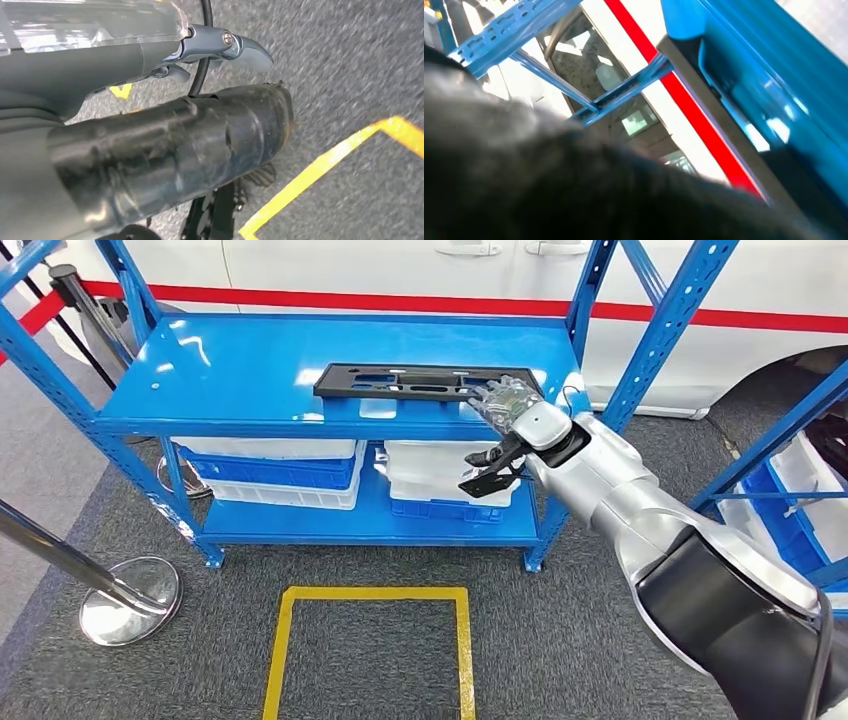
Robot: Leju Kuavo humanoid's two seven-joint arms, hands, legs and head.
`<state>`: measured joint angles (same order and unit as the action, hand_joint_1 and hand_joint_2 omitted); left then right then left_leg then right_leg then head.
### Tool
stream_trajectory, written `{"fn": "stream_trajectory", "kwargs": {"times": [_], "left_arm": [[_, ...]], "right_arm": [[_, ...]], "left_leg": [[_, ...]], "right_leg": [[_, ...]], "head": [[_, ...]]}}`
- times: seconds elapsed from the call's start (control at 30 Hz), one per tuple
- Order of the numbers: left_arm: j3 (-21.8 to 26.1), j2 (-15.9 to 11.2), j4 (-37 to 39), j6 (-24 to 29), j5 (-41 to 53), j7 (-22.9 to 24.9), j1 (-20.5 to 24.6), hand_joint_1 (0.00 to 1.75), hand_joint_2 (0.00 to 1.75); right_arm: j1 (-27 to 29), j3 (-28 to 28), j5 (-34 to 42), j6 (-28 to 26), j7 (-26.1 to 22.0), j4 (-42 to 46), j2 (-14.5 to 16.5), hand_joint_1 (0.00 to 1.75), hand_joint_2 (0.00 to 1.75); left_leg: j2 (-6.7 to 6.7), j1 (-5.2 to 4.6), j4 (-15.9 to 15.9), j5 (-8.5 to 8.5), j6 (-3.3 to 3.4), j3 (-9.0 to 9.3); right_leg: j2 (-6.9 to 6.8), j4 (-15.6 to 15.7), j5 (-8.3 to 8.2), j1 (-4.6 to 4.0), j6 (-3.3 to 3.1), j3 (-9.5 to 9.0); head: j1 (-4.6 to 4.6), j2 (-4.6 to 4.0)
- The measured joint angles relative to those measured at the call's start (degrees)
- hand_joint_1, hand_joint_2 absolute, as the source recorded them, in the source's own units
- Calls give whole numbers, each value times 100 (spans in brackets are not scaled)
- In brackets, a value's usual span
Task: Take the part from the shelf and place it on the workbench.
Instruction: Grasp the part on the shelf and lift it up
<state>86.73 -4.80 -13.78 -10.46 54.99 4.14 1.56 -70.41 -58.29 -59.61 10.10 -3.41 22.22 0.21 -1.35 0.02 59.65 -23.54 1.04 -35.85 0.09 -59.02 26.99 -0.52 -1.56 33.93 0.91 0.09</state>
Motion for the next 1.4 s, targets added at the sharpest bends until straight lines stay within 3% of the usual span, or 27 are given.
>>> {"fn": "stream_trajectory", "kwargs": {"times": [0.07,0.1,0.17,0.23,0.27,0.33,0.37,0.43,0.5,0.57,0.63,0.7,0.73,0.77,0.8,0.87,0.9,1.0,1.1,1.13,1.23,1.27,1.3,1.37,1.4], "left_arm": [[0,0,1,-4,3,0,-7,0,0],[0,-4,1,-5,3,-2,-8,0,0],[0,-5,1,-9,3,-6,-4,0,0],[0,-5,1,-15,4,-7,-6,0,0],[0,-4,1,-18,4,-7,-9,0,0],[0,-5,1,-21,4,-8,-14,0,0],[1,-2,2,-20,5,-8,-12,0,0],[2,-1,2,-20,7,-13,-3,0,0],[2,-3,2,-19,9,-16,-5,0,0],[2,-4,1,-18,10,-17,-10,0,0],[2,-6,1,-18,11,-21,0,0,0],[2,-7,1,-18,11,-22,3,0,0],[2,-7,1,-19,11,-22,2,0,0],[2,-6,1,-19,11,-22,0,0,0],[2,-6,1,-20,11,-22,-1,0,0],[3,-1,2,-24,11,-22,-1,0,0],[4,5,2,-27,14,-22,3,0,0],[9,27,3,-32,22,-10,19,0,0],[9,31,3,-28,34,8,18,0,0],[9,26,3,-25,36,10,17,0,0],[11,14,3,-17,41,11,6,0,0],[11,14,3,-17,44,15,2,0,0],[11,14,3,-17,48,19,-2,0,0],[11,14,3,-18,57,27,-4,0,0],[14,17,3,-17,64,28,-4,0,0]], "right_arm": [[-24,0,-13,14,0,8,14,0,0],[-43,0,-21,19,0,13,22,0,0],[-67,0,-40,27,-1,15,41,0,0],[-55,0,-51,36,-3,16,57,0,0],[-48,0,-54,39,-4,16,62,0,0],[-53,0,-56,42,-4,19,72,0,0],[-61,0,-57,42,-4,22,75,0,0],[-75,0,-60,45,-3,28,81,0,0],[-74,0,-64,49,-2,28,85,0,0],[-75,0,-67,50,-2,29,86,0,0],[-84,0,-67,52,-2,30,86,0,0],[-74,0,-69,59,-2,29,85,0,0],[-61,0,-72,64,-2,27,85,0,0],[-50,0,-76,68,-3,27,84,0,0],[-46,0,-81,70,-3,27,84,0,0],[-63,0,-92,75,-8,28,84,0,0],[-84,0,-97,81,-12,29,85,0,0],[-135,0,-114,110,-20,30,86,0,0],[-144,0,-130,121,-27,51,98,0,0],[-150,0,-134,124,-29,59,103,0,0],[-138,0,-137,130,-43,62,116,0,0],[-122,0,-137,131,-53,62,120,0,0],[-110,0,-137,133,-63,62,122,0,0],[-100,1,-137,134,-72,61,124,0,0],[-100,1,-137,135,-69,60,122,0,0]], "left_leg": [[24,3,160,-91,-63,-40],[40,14,362,-228,-94,-131],[61,46,987,-548,-170,-441],[74,93,1431,-662,-235,-718],[84,121,1378,-564,-259,-735],[105,185,735,-146,-309,-496],[110,191,395,-22,-331,-360],[122,173,53,14,-269,-219],[128,139,57,-12,-129,-212],[128,132,41,16,-35,-183],[127,122,17,-6,37,-138],[113,85,14,-44,91,-106],[103,62,15,-65,108,-85],[93,37,15,-89,122,-52],[83,16,15,-116,130,-9],[72,-10,5,-175,135,93],[68,-15,-3,-196,130,124],[70,-1,-54,-208,77,145],[88,1,63,-312,8,125],[93,10,296,-427,-21,21],[98,88,1268,-754,-132,-536],[100,121,1365,-704,-173,-639],[103,153,1248,-546,-217,-634],[117,215,593,-132,-317,-384],[115,223,304,-26,-335,-256]], "right_leg": [[-24,78,-70,30,-55,-113],[-34,107,-87,48,-73,-159],[-42,116,-90,53,-98,-176],[-40,106,-69,61,-92,-185],[-39,94,-48,70,-77,-194],[-39,45,23,103,-20,-228],[-39,12,62,114,16,-236],[-37,-43,127,108,88,-210],[-32,-58,163,100,154,-190],[-29,-157,247,119,208,-163],[-23,-653,483,126,230,88],[-18,-1419,734,118,221,548],[-15,-1663,750,108,202,734],[-12,-1706,654,91,166,826],[-10,-1526,451,63,115,803],[-7,-781,-44,-27,-24,523],[-8,-444,-201,-68,-89,384],[-11,-43,-248,-134,-188,220],[-29,221,-297,-63,-186,0],[-39,293,-309,-37,-181,-79],[-43,312,-245,-22,-166,-169],[-39,291,-209,-4,-139,-188],[-35,255,-163,22,-103,-206],[-32,129,-29,83,-6,-229],[-30,44,41,95,48,-214]], "head": [[1,0],[1,0],[3,0],[3,0],[2,0],[2,0],[4,0],[4,0],[2,0],[2,0],[0,0],[0,0],[0,0],[1,0],[1,0],[4,0],[3,0],[-1,0],[0,0],[0,0],[1,0],[1,0],[0,0],[1,0],[9,0]]}}
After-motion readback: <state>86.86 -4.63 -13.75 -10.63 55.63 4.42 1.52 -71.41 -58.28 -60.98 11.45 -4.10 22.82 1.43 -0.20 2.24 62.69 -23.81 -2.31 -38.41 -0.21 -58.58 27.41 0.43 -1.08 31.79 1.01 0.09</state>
